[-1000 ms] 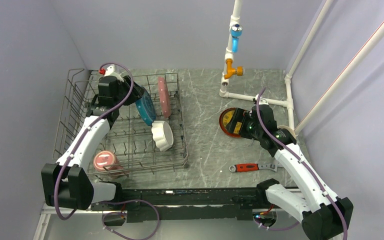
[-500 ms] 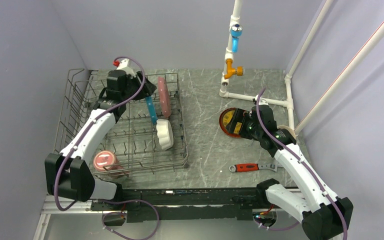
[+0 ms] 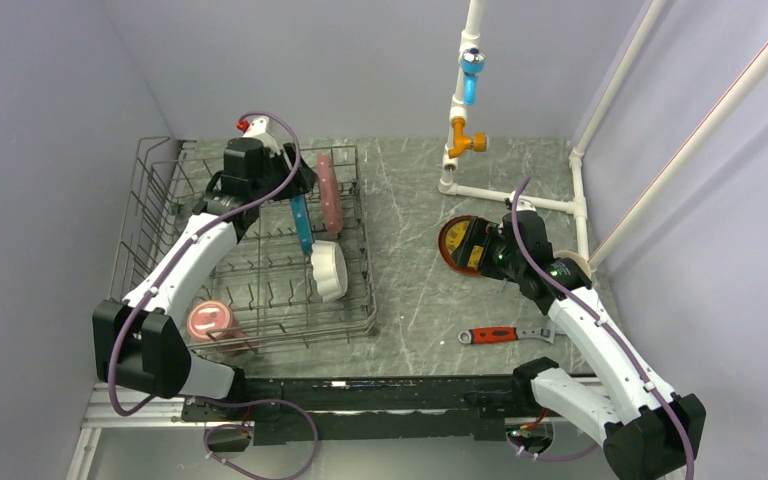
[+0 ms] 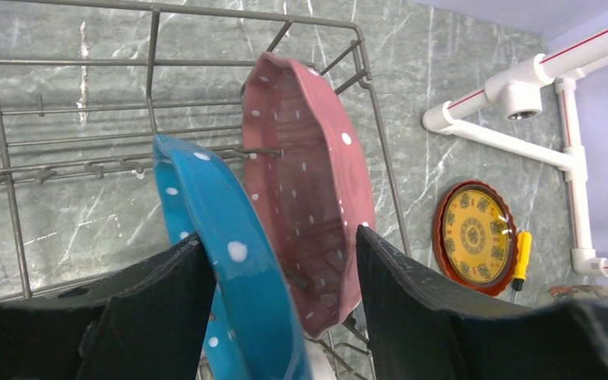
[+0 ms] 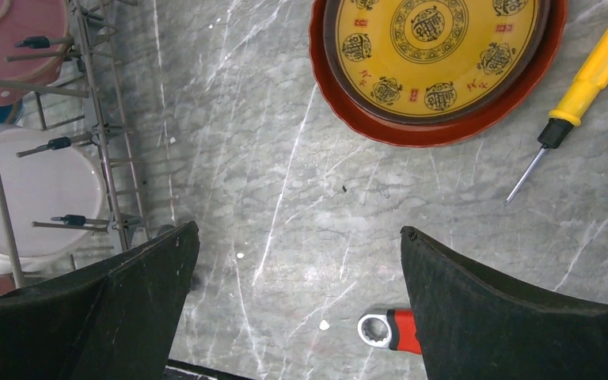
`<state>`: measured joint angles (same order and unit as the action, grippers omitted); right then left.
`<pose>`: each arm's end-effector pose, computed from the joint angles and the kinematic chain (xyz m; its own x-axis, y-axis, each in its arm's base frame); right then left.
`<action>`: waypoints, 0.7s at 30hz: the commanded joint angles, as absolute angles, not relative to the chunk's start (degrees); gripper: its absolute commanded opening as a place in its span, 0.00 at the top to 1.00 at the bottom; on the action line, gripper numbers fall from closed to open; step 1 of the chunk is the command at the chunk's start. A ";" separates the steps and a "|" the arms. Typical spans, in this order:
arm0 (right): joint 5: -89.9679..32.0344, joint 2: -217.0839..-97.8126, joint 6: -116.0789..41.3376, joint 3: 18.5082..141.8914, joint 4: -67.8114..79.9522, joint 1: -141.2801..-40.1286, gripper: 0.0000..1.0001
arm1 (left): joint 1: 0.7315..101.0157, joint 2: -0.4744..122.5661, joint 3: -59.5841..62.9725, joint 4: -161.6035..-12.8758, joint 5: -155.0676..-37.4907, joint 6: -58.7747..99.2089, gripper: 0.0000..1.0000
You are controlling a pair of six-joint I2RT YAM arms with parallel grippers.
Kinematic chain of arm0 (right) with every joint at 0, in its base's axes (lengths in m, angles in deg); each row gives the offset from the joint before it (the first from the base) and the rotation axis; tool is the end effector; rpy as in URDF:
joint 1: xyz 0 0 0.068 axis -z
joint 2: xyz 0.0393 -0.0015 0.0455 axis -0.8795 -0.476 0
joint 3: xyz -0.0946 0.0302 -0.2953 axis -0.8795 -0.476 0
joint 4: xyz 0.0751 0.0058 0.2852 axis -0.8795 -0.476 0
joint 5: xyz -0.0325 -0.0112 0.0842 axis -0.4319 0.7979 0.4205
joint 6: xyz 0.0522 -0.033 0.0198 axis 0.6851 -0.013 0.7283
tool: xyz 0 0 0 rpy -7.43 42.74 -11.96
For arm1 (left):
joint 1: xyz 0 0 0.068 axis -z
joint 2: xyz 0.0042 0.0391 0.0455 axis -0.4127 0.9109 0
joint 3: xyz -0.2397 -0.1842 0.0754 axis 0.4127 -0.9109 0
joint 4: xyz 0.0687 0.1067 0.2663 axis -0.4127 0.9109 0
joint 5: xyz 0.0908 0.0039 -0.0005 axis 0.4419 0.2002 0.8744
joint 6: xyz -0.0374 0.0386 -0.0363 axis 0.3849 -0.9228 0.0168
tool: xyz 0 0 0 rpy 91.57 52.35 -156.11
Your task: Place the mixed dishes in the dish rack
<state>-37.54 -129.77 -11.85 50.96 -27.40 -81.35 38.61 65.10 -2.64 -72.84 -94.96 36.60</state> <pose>0.2059 0.0731 0.3008 -0.6972 0.3176 -0.6426 0.0546 0.9174 0.3942 0.3521 -0.0957 0.3640 -0.5119 -0.3504 -0.7843 0.1257 0.8726 -0.4719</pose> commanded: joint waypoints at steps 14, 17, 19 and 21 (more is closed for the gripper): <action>-37.05 -129.52 -12.28 50.36 -24.90 -81.55 0.00 | 42.70 66.34 0.57 -64.66 -78.29 30.98 0.55; -36.97 -129.69 -12.20 50.20 -24.70 -81.56 0.00 | 42.70 65.61 1.00 -63.78 -78.10 29.48 0.72; -36.96 -129.89 -12.11 50.27 -24.46 -81.56 0.00 | 42.72 65.50 1.70 -63.02 -79.30 28.66 0.75; -36.96 -130.07 -12.02 50.46 -24.56 -81.55 0.00 | 42.72 65.57 2.28 -61.54 -79.94 28.04 0.68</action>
<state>-37.54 -129.91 -11.83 50.21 -27.00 -81.35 43.25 66.26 -0.39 -63.64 -81.91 32.56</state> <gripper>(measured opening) 0.993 0.318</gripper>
